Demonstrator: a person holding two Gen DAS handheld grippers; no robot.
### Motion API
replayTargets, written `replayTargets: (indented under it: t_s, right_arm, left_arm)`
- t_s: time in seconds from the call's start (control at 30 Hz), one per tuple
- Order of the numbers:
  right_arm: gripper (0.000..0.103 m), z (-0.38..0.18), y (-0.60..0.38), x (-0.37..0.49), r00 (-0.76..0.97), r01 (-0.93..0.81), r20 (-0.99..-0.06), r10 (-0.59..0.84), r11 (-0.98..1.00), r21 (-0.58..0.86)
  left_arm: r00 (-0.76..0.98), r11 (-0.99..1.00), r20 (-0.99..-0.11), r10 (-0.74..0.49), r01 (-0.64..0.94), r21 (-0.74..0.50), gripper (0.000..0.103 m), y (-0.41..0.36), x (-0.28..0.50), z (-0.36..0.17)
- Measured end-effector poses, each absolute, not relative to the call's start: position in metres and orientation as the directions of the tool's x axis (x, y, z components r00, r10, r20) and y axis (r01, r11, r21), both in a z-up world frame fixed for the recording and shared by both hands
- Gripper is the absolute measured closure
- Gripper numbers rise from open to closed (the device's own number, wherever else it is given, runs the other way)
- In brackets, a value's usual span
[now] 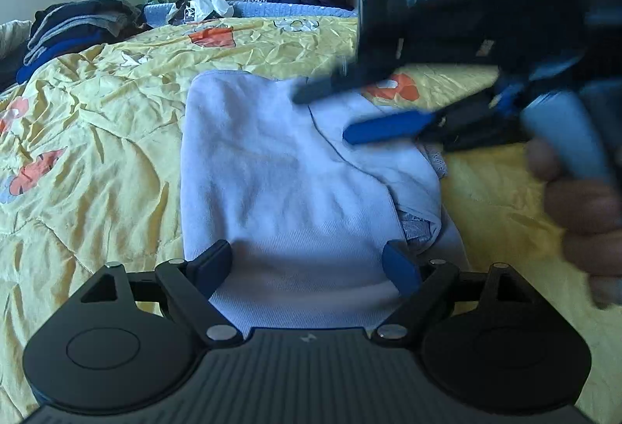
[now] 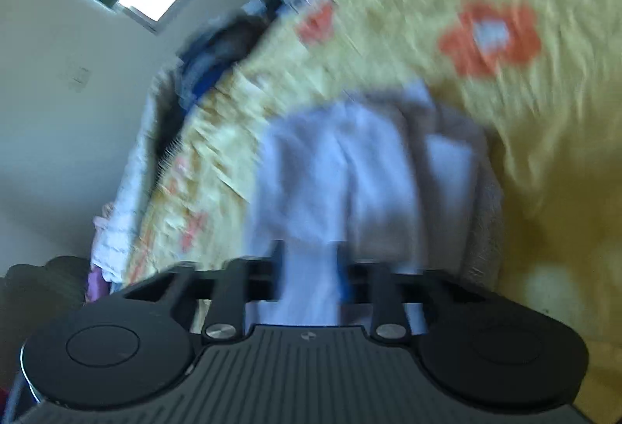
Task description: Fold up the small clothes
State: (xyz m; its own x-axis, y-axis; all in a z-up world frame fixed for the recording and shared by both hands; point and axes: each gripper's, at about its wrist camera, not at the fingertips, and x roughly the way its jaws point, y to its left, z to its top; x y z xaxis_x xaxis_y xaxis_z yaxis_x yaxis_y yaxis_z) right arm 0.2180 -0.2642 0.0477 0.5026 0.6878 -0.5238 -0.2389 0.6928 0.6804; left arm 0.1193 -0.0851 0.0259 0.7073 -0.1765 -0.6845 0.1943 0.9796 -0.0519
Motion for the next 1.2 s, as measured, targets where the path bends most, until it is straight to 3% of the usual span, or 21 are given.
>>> replayTargets:
  t_s: [0.07, 0.2, 0.23, 0.37, 0.43, 0.5, 0.6, 0.7, 0.77, 0.83, 0.87, 1.03, 1.1, 1.2]
  right_arm:
    - [0.046, 0.054, -0.259, 0.214, 0.466, -0.272, -0.499, 0.730, 0.655, 0.705]
    - [0.044, 0.034, -0.243, 0.212, 0.387, -0.269, -0.580, 0.717, 0.690, 0.672]
    - [0.050, 0.024, -0.241, 0.212, 0.378, -0.250, -0.618, 0.689, 0.719, 0.648]
    - [0.074, 0.017, -0.248, 0.207, 0.408, -0.290, -0.611, 0.678, 0.731, 0.618]
    - [0.074, 0.017, -0.250, 0.209, 0.399, -0.277, -0.616, 0.679, 0.730, 0.625]
    - [0.071, 0.022, -0.253, 0.206, 0.396, -0.251, -0.622, 0.675, 0.731, 0.634]
    - [0.056, 0.038, -0.264, 0.188, 0.442, -0.268, -0.540, 0.716, 0.680, 0.682]
    - [0.045, 0.047, -0.265, 0.182, 0.440, -0.292, -0.471, 0.765, 0.618, 0.730]
    - [0.031, 0.043, -0.262, 0.186, 0.408, -0.287, -0.479, 0.778, 0.607, 0.741]
    - [0.034, 0.027, -0.255, 0.193, 0.361, -0.253, -0.573, 0.736, 0.669, 0.699]
    - [0.045, 0.020, -0.257, 0.194, 0.358, -0.255, -0.579, 0.732, 0.674, 0.694]
    - [0.043, 0.042, -0.297, 0.196, 0.438, -0.240, -0.459, 0.773, 0.592, 0.769]
    - [0.044, 0.055, -0.309, 0.201, 0.500, -0.249, -0.427, 0.753, 0.598, 0.762]
    - [0.041, 0.050, -0.312, 0.220, 0.539, -0.194, -0.417, 0.732, 0.589, 0.784]
  left_arm:
    - [0.710, 0.980, -0.683, -0.172, 0.196, -0.042, 0.016, -0.087, 0.118, 0.025]
    - [0.709, 0.980, -0.685, -0.167, 0.196, -0.036, 0.015, -0.088, 0.117, 0.026]
    - [0.707, 0.980, -0.687, -0.167, 0.197, -0.035, 0.015, -0.087, 0.117, 0.026]
    - [0.706, 0.978, -0.687, -0.174, 0.205, -0.038, 0.015, -0.085, 0.117, 0.026]
    - [0.707, 0.978, -0.687, -0.171, 0.206, -0.031, 0.015, -0.086, 0.117, 0.027]
    - [0.711, 0.979, -0.681, -0.178, 0.195, -0.053, 0.015, -0.083, 0.114, 0.030]
    - [0.741, 0.979, -0.639, -0.204, 0.175, -0.108, 0.015, -0.072, 0.101, 0.040]
    - [0.780, 0.971, -0.584, -0.224, 0.232, -0.061, 0.015, -0.079, 0.083, 0.047]
    - [0.767, 0.957, -0.594, -0.244, 0.288, -0.022, 0.015, -0.088, 0.078, 0.042]
    - [0.725, 0.953, -0.647, -0.236, 0.303, -0.008, 0.015, -0.091, 0.081, 0.026]
    - [0.713, 0.953, -0.661, -0.234, 0.302, -0.011, 0.015, -0.088, 0.083, 0.020]
    - [0.742, 0.947, -0.599, -0.302, 0.305, -0.100, 0.015, -0.054, 0.094, 0.051]
    - [0.782, 0.958, -0.554, -0.286, 0.250, -0.142, 0.015, -0.040, 0.122, 0.071]
    - [0.787, 0.962, -0.556, -0.266, 0.180, -0.206, 0.014, -0.032, 0.188, 0.078]
